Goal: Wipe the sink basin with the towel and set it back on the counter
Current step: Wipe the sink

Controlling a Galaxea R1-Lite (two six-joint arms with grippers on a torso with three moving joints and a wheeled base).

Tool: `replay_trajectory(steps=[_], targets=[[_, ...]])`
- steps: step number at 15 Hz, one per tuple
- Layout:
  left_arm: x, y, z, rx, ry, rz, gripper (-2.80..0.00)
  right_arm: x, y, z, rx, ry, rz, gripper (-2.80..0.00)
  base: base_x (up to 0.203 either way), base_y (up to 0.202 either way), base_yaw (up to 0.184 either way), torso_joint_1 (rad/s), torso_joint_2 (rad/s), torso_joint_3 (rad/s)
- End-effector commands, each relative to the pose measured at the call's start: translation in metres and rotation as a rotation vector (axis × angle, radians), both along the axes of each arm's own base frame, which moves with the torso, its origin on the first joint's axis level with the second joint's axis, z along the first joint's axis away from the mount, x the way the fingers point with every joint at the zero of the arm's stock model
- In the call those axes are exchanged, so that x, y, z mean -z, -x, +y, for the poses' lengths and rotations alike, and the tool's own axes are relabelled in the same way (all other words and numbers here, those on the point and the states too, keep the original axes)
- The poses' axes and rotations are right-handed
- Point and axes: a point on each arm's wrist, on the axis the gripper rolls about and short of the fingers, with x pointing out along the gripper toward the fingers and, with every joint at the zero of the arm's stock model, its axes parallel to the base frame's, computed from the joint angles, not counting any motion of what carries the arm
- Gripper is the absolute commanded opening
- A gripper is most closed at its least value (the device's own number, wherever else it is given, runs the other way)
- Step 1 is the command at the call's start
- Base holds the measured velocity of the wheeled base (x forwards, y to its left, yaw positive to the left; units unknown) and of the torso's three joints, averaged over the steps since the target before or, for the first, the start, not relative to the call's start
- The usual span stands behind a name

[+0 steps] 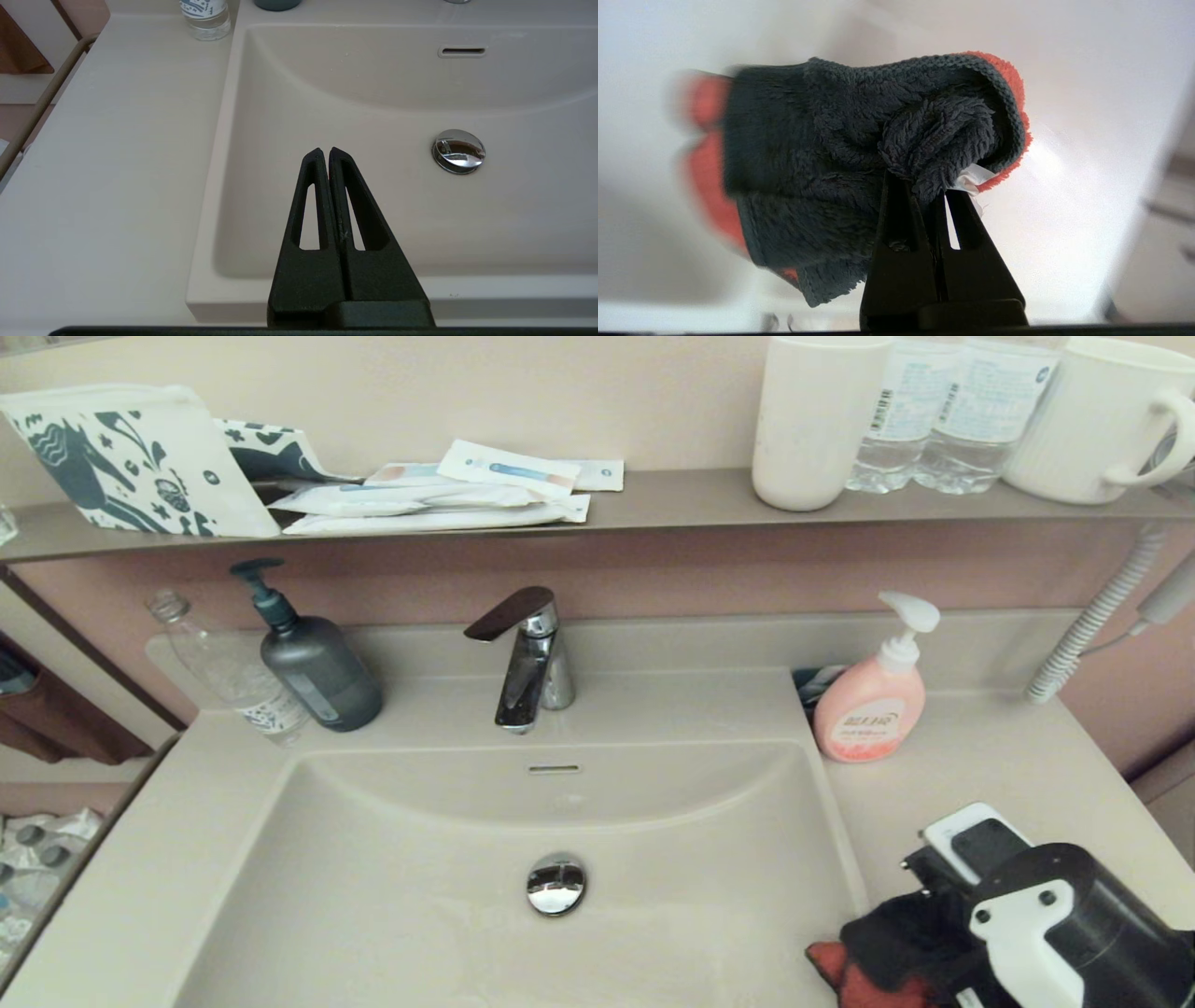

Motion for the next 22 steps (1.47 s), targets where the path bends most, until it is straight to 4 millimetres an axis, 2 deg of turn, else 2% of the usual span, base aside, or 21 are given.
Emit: replay_trajectory(steps=[1,5,7,9,13,16,19,22], targets=[[0.000,0.000,0.000,-0.001,0.001,0.001,-2.80,-0.008,0.005,-0.021,0.062,-0.004,-0.008,-2.80,0.000,0.000,0.000,0.000,0.00,0.000],[0.000,0.000,0.000,-0.001,0.001,0.001,-2.80,-0.005,0.005,-0.055,0.218,0.074,0.070,-2.80,0.000,0.000,0.000,0.000,0.00,0.000],[0.000,0.000,0.000,-0.001,0.001,0.001,-2.80,0.004,0.006,-0.058,0.232,0.106,0.113,-2.80,0.000,0.000,0.000,0.000,0.00,0.000],[0.000,0.000,0.000,-0.001,0.001,0.001,-2.80,0.009,-0.001,-0.051,0.236,0.103,0.120,-2.80,0.000,0.000,0.000,0.000,0.00,0.000],[0.000,0.000,0.000,-0.001,0.001,0.001,-2.80,0.011,-0.036,-0.026,0.244,-0.057,-0.041,-2.80,0.000,0.000,0.000,0.000,0.00,0.000],[0.000,0.000,0.000,-0.001,0.001,0.001,-2.80,0.034,-0.047,-0.017,0.255,-0.015,0.027,-2.80,0.000,0.000,0.000,0.000,0.00,0.000],[0.000,0.000,0.000,-0.001,0.001,0.001,-2.80,0.051,-0.057,0.002,0.211,-0.132,0.071,-2.80,0.000,0.000,0.000,0.000,0.00,0.000],[0.000,0.000,0.000,-0.001,0.001,0.001,-2.80,0.067,-0.061,0.009,0.196,-0.183,0.095,-2.80,0.000,0.000,0.000,0.000,0.00,0.000]])
